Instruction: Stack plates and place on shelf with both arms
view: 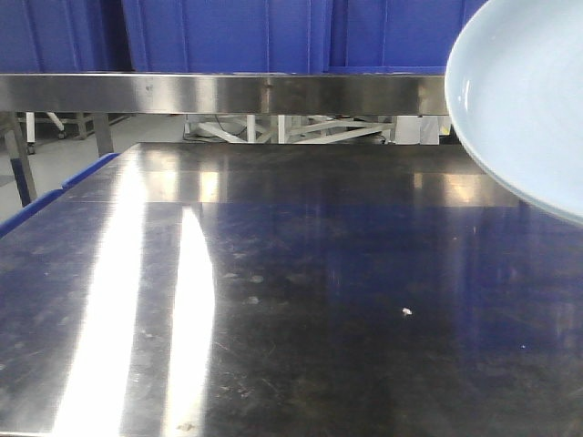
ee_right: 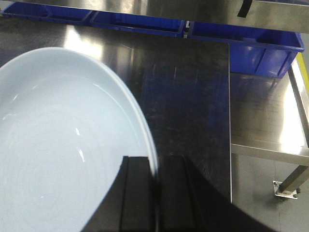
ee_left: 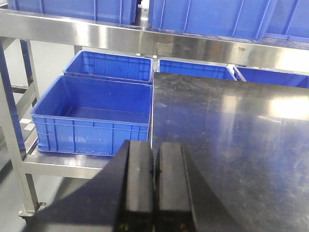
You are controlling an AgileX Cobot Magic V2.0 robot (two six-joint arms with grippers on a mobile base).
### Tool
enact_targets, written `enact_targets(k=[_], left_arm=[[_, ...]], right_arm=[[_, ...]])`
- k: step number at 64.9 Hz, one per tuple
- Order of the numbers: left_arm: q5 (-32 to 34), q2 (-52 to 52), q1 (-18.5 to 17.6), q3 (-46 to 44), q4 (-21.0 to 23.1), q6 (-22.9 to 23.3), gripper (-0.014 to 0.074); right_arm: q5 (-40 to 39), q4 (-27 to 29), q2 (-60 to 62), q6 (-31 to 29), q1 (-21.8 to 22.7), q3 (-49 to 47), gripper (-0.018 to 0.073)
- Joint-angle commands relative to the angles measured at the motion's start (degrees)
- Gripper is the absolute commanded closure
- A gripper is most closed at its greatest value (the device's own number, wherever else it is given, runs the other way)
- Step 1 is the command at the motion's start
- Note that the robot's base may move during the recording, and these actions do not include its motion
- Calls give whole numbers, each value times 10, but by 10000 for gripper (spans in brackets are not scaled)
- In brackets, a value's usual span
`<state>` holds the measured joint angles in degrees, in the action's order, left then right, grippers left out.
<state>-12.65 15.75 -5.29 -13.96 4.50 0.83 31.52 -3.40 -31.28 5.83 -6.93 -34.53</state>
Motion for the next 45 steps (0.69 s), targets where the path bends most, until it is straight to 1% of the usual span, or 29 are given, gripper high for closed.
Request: enact_targets(k=[1,45], left_arm=[[48,5,2,-16,1,5,498],[48,5,2,-16,1,5,498]], right_arm=[[-52,-2,-1,-2,3,-18,510],[-52,-2,-1,-2,3,-18,510]])
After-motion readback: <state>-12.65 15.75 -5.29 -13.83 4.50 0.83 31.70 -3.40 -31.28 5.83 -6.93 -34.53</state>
